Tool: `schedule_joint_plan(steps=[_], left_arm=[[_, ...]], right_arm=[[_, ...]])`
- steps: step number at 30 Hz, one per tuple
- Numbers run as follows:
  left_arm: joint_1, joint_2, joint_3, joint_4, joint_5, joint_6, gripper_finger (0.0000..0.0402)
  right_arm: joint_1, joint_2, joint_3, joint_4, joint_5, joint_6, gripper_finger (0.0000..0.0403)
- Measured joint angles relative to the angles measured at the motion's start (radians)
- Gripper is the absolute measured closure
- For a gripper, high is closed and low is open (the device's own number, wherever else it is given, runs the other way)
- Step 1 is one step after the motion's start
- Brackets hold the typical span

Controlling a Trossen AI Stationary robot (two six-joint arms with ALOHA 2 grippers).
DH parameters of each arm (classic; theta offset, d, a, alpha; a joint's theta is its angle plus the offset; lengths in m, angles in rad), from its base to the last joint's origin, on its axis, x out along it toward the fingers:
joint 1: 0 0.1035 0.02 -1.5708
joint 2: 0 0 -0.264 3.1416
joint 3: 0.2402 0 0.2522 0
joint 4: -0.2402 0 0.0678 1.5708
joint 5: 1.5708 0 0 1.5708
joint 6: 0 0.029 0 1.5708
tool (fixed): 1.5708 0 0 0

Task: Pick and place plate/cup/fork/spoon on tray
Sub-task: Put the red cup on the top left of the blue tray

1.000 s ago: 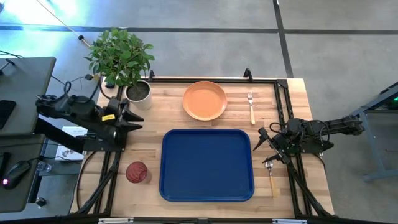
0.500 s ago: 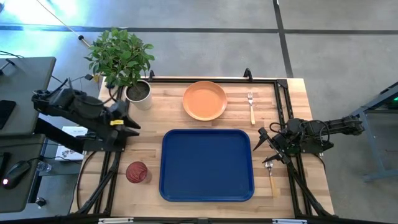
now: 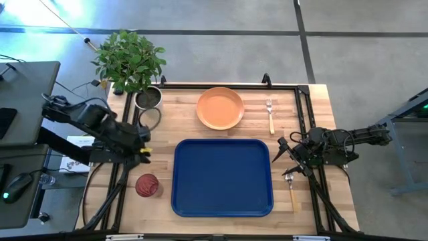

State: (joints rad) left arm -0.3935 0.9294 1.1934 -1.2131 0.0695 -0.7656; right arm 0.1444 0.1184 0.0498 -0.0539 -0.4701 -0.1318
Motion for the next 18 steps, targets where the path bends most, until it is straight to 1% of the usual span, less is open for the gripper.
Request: schedule_joint_plan(steps=[7,18], left_arm=[[-0.094,0.086,0.000,-0.024,-0.004,-0.094,0.0259],[-0.221,0.184,0.000,-0.047,-0.004,-0.201,0.0294]], right_arm=[[0.000,0.000,0.000,0.000,0.000,0.000,0.0109],[0.000,0.000,0.000,0.000,0.000,0.000,0.0109]])
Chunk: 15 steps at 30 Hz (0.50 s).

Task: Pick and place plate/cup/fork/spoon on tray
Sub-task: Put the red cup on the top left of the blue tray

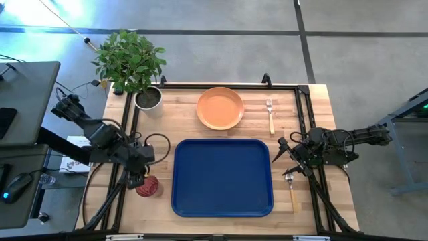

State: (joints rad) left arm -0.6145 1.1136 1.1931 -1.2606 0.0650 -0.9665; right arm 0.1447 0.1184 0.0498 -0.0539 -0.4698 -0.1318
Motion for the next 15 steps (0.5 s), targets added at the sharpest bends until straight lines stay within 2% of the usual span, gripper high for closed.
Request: schedule_joint_plan(steps=[15], left_arm=[[-0.042,0.048,0.000,-0.081,0.001,-0.038,0.0300]], right_arm=[[0.000,0.000,0.000,0.000,0.000,0.000,0.0109]])
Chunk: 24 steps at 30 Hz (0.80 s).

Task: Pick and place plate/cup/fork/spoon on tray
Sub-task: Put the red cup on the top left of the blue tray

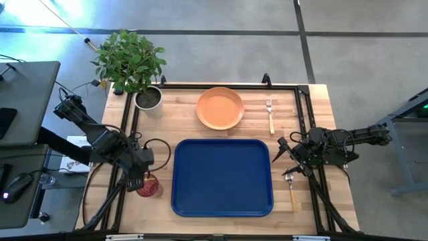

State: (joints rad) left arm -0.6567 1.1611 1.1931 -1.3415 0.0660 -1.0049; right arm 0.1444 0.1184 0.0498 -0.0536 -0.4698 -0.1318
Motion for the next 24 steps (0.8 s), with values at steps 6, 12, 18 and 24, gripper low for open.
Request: schedule_joint_plan(steps=[6,12,18,24], left_arm=[[0.000,0.000,0.000,0.000,0.000,-0.015,0.0299],[0.000,0.015,0.000,0.000,-0.008,-0.015,0.0275],[0.001,0.053,0.000,0.000,-0.009,-0.015,0.0247],[0.002,0.114,-0.001,-0.001,-0.013,-0.015,0.0243]], right_arm=[[0.000,0.000,0.000,0.000,0.000,0.000,0.0109],[0.000,0.000,0.000,0.000,0.000,0.000,0.0109],[0.000,0.000,0.000,0.000,0.000,0.000,0.0109],[0.000,0.000,0.000,0.000,0.000,0.000,0.0109]])
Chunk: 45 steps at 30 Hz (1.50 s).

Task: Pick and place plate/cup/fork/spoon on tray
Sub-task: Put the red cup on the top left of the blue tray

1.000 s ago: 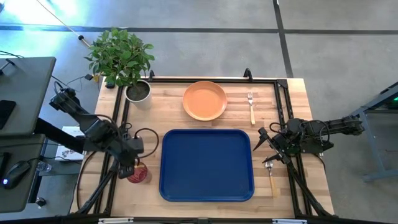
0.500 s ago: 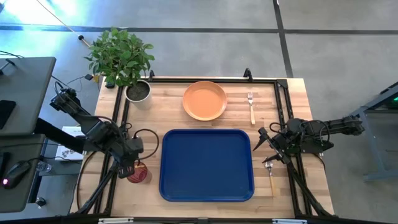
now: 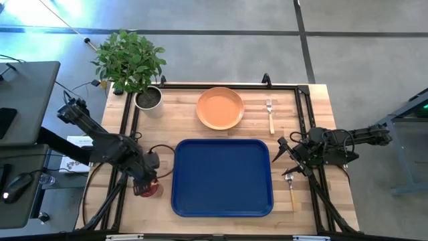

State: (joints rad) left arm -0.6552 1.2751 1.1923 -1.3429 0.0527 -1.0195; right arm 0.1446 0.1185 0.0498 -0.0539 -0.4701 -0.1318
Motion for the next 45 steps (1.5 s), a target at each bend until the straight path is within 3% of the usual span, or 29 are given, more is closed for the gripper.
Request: schedule_joint_plan(steps=[19,33,45], left_arm=[[0.000,0.139,0.000,-0.085,-0.038,-0.049,0.0246],[0.008,0.134,0.000,-0.101,-0.043,-0.077,0.0389],[0.008,0.101,0.000,-0.075,-0.035,-0.092,0.0397]], right_arm=[[0.000,0.000,0.000,0.000,0.000,0.000,0.0109],[0.000,0.000,0.000,0.000,0.000,0.000,0.0109],[0.000,0.000,0.000,0.000,0.000,0.000,0.0109]])
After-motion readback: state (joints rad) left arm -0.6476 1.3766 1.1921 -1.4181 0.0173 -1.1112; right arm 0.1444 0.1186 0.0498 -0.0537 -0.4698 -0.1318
